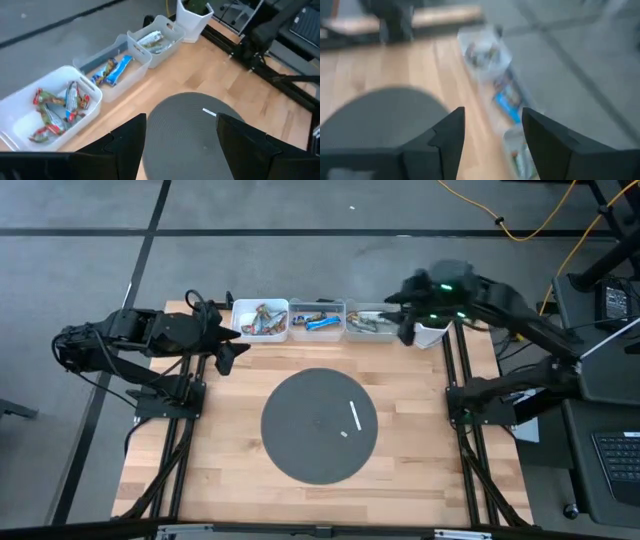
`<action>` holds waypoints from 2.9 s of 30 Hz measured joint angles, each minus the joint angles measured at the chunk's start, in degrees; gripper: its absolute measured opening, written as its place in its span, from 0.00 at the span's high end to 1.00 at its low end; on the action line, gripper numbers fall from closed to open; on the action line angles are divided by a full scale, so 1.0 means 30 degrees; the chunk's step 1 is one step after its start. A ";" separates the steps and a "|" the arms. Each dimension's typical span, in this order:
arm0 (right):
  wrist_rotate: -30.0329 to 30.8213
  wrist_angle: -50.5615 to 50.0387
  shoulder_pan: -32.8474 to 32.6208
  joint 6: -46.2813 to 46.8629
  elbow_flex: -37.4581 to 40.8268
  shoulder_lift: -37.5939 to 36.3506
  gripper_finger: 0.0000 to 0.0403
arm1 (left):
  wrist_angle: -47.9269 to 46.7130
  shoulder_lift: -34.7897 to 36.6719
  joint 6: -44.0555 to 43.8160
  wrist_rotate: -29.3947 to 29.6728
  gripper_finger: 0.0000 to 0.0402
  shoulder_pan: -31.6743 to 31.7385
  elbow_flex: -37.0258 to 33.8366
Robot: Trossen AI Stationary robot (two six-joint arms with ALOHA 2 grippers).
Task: Pick and place Granola Bars by type
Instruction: Return to Home Position
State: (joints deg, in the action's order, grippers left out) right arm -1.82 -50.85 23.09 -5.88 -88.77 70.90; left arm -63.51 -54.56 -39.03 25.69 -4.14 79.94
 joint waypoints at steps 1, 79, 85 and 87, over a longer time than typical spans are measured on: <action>0.0849 0.0286 -0.0501 0.0209 0.0000 -0.0638 0.51 | -0.0020 -0.0019 -0.0357 0.0010 0.43 0.0007 0.0001; 0.2602 1.9247 -1.2288 -0.0465 1.2666 -0.3970 0.53 | 2.1748 1.7978 1.0100 -0.6030 0.43 0.1610 -2.6469; 0.0726 2.2699 -0.8566 0.2057 1.8007 -0.6015 0.53 | 2.1748 1.7978 1.0098 -0.6023 0.43 0.1610 -2.6469; -0.1219 2.3264 -0.7191 0.2906 1.8970 -0.6715 0.53 | 2.1748 1.7978 1.0093 -0.6023 0.43 0.1610 -2.6469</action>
State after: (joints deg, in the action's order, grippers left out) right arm -5.48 18.94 1.51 2.84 -31.86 50.76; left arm 1.74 -0.62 -8.75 7.62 0.69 0.54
